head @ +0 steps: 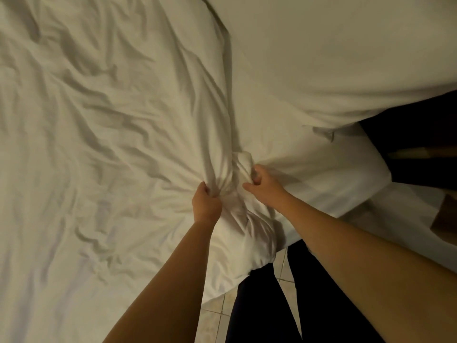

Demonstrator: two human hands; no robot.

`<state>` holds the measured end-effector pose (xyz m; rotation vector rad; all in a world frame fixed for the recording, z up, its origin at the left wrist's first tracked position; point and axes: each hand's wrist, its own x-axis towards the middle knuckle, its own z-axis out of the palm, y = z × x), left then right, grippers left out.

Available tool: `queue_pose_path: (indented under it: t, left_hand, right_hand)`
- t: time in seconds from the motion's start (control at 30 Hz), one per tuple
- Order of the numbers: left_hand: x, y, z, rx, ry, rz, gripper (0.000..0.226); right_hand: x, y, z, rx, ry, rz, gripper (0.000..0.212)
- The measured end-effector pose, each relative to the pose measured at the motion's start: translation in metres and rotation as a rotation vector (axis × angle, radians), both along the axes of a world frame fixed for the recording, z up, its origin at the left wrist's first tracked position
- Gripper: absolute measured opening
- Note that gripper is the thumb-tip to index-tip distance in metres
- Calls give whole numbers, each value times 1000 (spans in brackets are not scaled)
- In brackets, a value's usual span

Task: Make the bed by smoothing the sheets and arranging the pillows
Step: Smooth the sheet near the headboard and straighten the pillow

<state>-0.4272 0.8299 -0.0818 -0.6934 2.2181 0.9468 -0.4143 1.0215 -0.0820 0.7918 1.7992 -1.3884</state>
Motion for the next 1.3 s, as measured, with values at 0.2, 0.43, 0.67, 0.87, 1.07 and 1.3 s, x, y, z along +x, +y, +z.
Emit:
queue_pose_path:
  t: [0.2, 0.43, 0.67, 0.87, 1.07, 1.3]
  left_hand:
    - [-10, -16, 10, 17, -60, -34, 9]
    - [-34, 28, 70, -160, 482, -154, 60]
    - [-65, 69, 100, -237, -88, -383, 84]
    - [-56, 76, 100, -76, 3, -49, 40]
    - [-20, 84, 114, 136, 84, 242, 41]
    - [21, 92, 146, 484, 42, 352, 56]
  right_hand:
    - [-12, -14, 17, -77, -7, 3, 38]
    - [-3, -10, 54, 38, 274, 0, 16]
    - [21, 22, 103, -71, 293, -299, 12]
    - [52, 49, 121, -147, 261, -273, 10]
    - [68, 56, 127, -257, 47, -320, 32]
    - [80, 59, 118, -330, -107, -227, 86]
